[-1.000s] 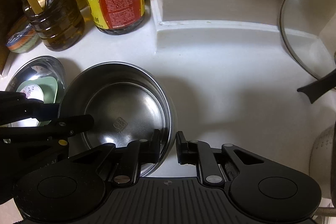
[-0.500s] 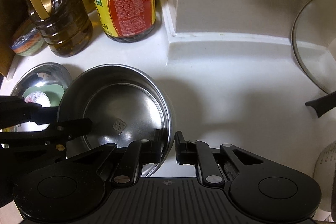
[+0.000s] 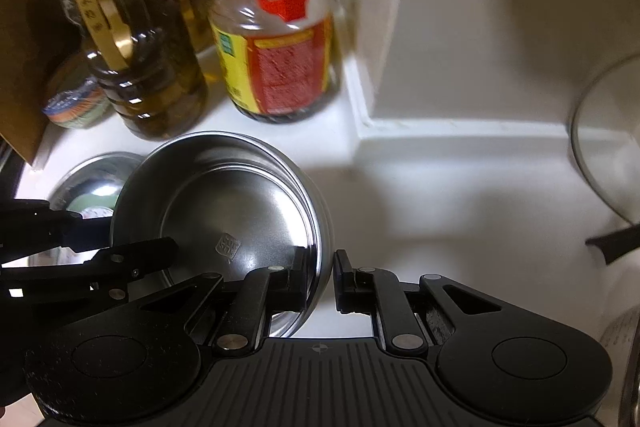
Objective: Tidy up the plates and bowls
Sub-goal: 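Carry the bowl stack onto the green plate in the steel tray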
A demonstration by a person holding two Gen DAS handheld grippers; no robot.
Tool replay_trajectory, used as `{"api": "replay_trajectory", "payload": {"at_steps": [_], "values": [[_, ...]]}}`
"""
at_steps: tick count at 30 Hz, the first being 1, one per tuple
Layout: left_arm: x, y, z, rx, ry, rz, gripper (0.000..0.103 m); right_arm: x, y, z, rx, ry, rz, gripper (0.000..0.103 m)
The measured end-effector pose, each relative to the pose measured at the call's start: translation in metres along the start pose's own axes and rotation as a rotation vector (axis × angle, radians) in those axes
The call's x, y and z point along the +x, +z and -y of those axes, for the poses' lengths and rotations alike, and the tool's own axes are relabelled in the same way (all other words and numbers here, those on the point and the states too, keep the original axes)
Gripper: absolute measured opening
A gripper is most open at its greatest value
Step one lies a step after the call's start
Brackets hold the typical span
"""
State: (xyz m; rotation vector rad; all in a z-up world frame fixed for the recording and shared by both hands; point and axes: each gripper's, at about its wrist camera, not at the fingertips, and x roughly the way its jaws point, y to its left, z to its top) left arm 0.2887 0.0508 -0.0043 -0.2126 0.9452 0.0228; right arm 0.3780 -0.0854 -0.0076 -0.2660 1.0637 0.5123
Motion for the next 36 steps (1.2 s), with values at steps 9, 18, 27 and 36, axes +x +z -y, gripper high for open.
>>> {"api": "replay_trajectory", "payload": {"at_steps": [9,18,27,36], "values": [[-0.031,-0.003,-0.037,-0.059,0.057,0.053,0.024,-0.008,0.02,-0.044,-0.078,0.039,0.039,0.013],[-0.051,-0.018,-0.075,-0.128,0.122,0.073,0.024,0.005,0.02,-0.094,-0.161,0.101,0.012,0.012],[-0.053,-0.044,-0.104,-0.189,0.142,0.034,0.024,0.021,0.01,-0.127,-0.222,0.126,-0.036,0.012],[-0.044,-0.058,-0.118,-0.215,0.126,-0.001,0.024,0.037,0.005,-0.141,-0.255,0.114,-0.081,0.012]]}}
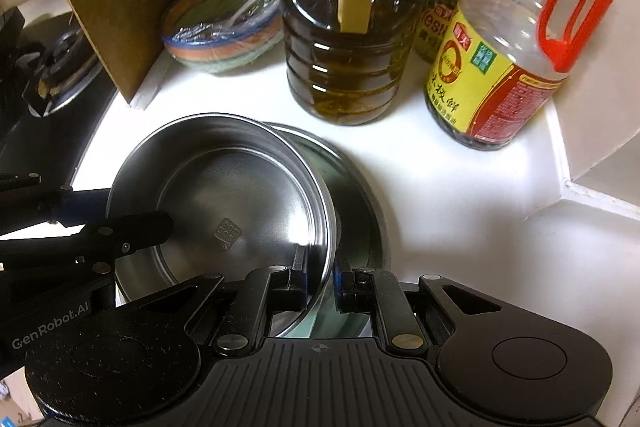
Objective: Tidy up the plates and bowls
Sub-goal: 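Carry the bowl stack onto the green plate in the steel tray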
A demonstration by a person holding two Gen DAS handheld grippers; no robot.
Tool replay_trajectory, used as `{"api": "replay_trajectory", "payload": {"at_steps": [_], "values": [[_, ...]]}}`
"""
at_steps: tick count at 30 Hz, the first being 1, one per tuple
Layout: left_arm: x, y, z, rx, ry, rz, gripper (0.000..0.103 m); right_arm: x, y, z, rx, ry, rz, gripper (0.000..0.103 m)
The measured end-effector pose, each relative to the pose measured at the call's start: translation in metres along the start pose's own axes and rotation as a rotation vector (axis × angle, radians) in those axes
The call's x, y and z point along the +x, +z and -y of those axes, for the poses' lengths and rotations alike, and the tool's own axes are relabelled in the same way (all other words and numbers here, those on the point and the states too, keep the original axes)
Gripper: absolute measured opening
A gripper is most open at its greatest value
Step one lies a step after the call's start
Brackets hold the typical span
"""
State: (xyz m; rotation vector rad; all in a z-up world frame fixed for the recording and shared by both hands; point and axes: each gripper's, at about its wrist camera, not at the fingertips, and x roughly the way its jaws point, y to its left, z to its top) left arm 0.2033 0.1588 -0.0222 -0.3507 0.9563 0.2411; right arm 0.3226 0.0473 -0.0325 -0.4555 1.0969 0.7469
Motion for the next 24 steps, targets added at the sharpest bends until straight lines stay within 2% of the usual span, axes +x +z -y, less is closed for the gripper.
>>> {"api": "replay_trajectory", "payload": {"at_steps": [24], "values": [[0.009,0.001,-0.014,-0.01,-0.046,-0.044,0.024,0.006,0.001,-0.006,-0.003,-0.004,-0.057,0.013]]}}
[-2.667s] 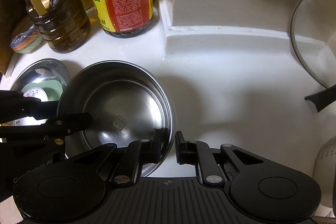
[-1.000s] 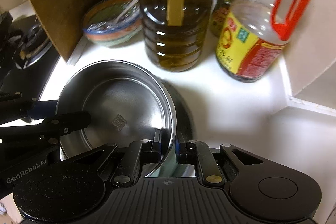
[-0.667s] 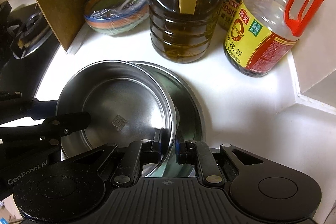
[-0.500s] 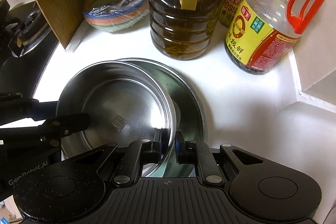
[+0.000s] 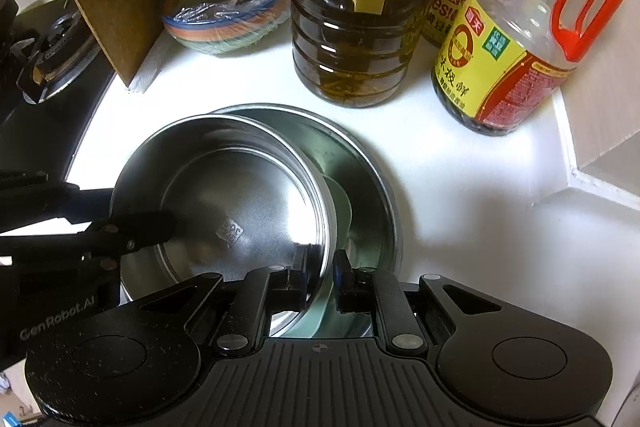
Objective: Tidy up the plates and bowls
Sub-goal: 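Carry the bowl stack onto the green plate in the steel tray, then open the right gripper to release the stack on the green plate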
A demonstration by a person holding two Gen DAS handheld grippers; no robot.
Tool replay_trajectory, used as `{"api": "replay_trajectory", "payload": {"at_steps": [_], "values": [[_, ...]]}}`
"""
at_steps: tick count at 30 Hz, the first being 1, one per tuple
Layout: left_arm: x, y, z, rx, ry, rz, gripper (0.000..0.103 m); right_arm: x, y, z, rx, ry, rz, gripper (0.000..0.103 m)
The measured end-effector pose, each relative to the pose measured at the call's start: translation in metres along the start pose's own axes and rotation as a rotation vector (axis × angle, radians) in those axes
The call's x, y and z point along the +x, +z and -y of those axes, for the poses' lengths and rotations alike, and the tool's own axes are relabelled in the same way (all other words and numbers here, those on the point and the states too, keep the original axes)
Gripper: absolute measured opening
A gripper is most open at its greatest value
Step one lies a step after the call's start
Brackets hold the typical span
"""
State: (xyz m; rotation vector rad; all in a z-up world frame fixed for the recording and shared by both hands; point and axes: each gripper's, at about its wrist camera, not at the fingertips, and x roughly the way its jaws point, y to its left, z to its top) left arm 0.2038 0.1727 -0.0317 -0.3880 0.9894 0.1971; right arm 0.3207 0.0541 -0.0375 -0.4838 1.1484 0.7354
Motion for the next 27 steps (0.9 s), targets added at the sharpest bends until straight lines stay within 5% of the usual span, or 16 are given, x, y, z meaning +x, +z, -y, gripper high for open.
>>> {"api": "replay_trajectory", "payload": {"at_steps": [11,19,21,23,27], "values": [[0.007,0.004,0.0,0.019,-0.006,-0.002,0.023,-0.004,-0.002,0.006,0.087,0.032,-0.034,0.017],[0.001,0.001,0.002,0.063,-0.006,0.041,0.024,-0.012,-0.012,0.011,0.137,0.058,0.065,0.021],[-0.006,0.0,0.003,0.078,-0.019,0.063,0.024,-0.02,-0.019,0.014,0.16,0.07,0.116,0.026],[-0.014,-0.001,0.005,0.095,-0.02,0.086,0.025,-0.027,-0.026,0.018,0.199,0.086,0.164,0.045],[-0.035,-0.01,0.006,0.129,-0.005,0.15,0.033,-0.049,-0.057,0.025,0.286,0.105,0.313,0.058]]}}
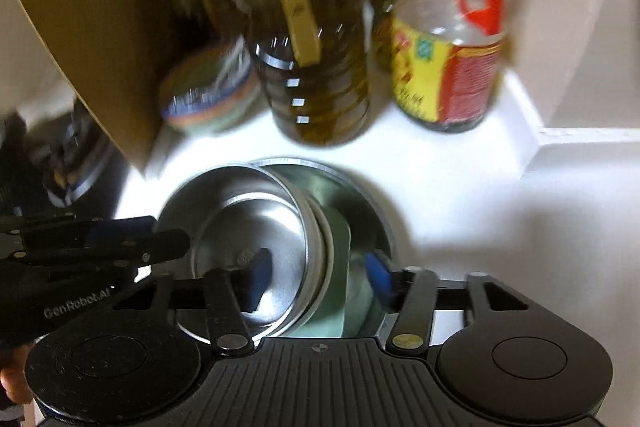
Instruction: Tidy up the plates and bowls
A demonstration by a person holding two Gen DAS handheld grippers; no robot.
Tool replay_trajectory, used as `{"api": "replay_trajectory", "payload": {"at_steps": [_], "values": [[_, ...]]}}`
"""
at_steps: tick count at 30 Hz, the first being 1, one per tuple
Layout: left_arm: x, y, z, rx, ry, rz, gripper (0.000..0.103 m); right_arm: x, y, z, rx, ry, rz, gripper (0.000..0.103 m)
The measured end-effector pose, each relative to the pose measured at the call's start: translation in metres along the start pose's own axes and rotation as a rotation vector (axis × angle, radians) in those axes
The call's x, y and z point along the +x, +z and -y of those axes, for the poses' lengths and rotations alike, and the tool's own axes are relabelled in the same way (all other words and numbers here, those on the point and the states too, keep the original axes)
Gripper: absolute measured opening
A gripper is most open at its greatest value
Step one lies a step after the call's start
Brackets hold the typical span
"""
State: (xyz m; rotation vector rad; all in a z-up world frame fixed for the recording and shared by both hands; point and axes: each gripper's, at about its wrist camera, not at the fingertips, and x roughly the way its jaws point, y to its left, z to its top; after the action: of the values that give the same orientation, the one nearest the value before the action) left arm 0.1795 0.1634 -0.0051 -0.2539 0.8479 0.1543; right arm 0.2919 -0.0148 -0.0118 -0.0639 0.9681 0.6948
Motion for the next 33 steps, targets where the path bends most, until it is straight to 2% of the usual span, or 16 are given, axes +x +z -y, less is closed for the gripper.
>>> {"api": "replay_trajectory", "payload": {"at_steps": [3,7,12,19,23,28,33], "values": [[-0.019,-0.01,0.001,0.014,0.027,0.048,0.038,-0.021,-0.021,0.007,0.058,0.019,0.082,0.062],[-0.042,-0.028,0.006,0.015,0.056,0.087,0.039,-0.041,-0.054,0.009,0.097,0.024,0.141,0.063],[-0.059,-0.059,0.024,0.021,0.074,0.09,0.043,-0.064,-0.094,0.013,0.113,-0.002,0.188,0.064],[-0.068,-0.107,0.068,0.023,0.05,0.029,0.043,-0.098,-0.136,0.024,0.094,-0.016,0.192,0.064],[-0.076,-0.129,0.09,0.016,0.051,0.02,0.043,-0.117,-0.159,0.031,0.065,-0.025,0.199,0.064],[-0.088,-0.148,0.112,0.017,0.048,0.019,0.043,-0.132,-0.184,0.039,0.055,-0.011,0.17,0.064],[-0.095,-0.157,0.128,0.042,0.039,0.028,0.043,-0.141,-0.194,0.047,0.07,-0.008,0.166,0.064]]}}
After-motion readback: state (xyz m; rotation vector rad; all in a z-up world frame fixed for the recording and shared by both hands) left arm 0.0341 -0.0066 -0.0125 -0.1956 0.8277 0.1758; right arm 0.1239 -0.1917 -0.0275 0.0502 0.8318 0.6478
